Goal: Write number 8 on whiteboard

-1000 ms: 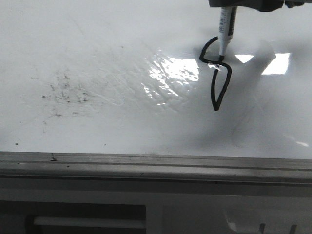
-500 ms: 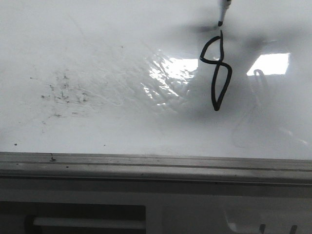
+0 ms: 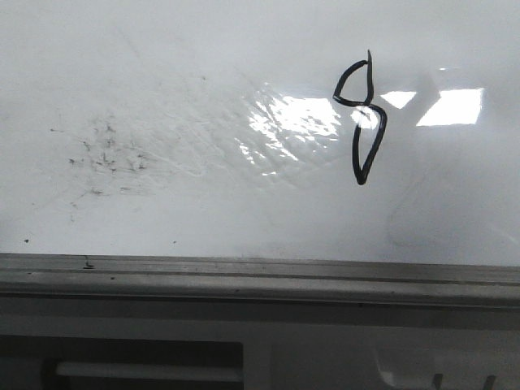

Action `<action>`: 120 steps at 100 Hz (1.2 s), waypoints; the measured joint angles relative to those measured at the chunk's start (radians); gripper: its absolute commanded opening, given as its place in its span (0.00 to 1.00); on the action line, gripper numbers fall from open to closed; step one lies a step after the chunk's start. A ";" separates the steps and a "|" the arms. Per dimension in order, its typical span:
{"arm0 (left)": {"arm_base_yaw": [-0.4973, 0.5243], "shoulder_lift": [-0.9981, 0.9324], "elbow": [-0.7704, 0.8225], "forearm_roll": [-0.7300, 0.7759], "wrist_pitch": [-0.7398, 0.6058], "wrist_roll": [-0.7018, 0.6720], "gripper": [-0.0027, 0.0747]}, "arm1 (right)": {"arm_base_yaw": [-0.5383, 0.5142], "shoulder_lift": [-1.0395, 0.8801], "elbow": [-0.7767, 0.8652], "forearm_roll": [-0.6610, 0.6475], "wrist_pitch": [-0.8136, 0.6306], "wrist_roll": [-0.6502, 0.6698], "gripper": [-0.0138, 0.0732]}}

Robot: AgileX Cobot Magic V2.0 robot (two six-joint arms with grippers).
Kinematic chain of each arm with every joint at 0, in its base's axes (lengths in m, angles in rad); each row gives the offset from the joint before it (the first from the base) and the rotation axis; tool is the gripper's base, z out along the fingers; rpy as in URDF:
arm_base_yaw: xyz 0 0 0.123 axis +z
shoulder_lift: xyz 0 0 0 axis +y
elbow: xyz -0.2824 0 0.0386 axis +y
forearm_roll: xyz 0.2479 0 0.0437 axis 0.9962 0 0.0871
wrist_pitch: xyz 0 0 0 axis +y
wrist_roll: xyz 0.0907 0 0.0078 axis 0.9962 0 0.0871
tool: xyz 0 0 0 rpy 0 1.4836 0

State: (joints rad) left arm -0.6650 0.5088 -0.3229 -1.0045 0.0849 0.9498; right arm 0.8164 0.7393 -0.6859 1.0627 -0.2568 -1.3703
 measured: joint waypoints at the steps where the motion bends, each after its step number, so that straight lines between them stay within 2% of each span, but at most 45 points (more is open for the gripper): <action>1: 0.000 0.000 0.000 0.000 0.000 0.000 0.01 | 0.000 -0.007 0.000 0.000 0.001 0.000 0.08; 11: 0.000 0.000 0.000 0.000 0.007 0.000 0.07 | 0.000 -0.092 -0.002 0.010 0.015 0.000 0.08; 25: 0.000 0.015 0.000 0.000 0.060 0.000 0.29 | 0.000 -0.126 -0.002 0.036 0.069 0.000 0.08; 35: 0.000 0.054 -0.008 0.000 0.128 0.000 0.47 | 0.000 -0.103 -0.002 0.040 0.181 0.000 0.08; 45: 0.000 0.103 -0.041 -0.004 0.195 0.002 0.58 | 0.000 -0.046 -0.002 0.041 0.334 0.000 0.08; 59: 0.000 0.176 -0.116 -0.022 0.324 0.055 0.59 | 0.000 0.062 -0.002 0.041 0.569 0.000 0.08; 70: 0.000 0.232 -0.166 -0.133 0.460 0.211 0.59 | 0.004 0.128 -0.002 0.047 0.673 0.000 0.08; 90: 0.000 0.321 -0.194 -0.396 0.615 0.503 0.59 | 0.004 0.144 -0.002 0.070 0.717 -0.004 0.08; 107: 0.000 0.421 -0.200 -0.546 0.714 0.647 0.58 | 0.004 0.144 -0.002 0.092 0.753 -0.009 0.08; 120: 0.000 0.504 -0.201 -0.614 0.786 0.707 0.55 | 0.004 0.144 -0.002 0.119 0.764 -0.035 0.08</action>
State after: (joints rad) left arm -0.6650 1.0123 -0.5241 -1.6185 0.8708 1.6570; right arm 0.8207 0.8832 -0.6882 1.1821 0.5076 -1.4054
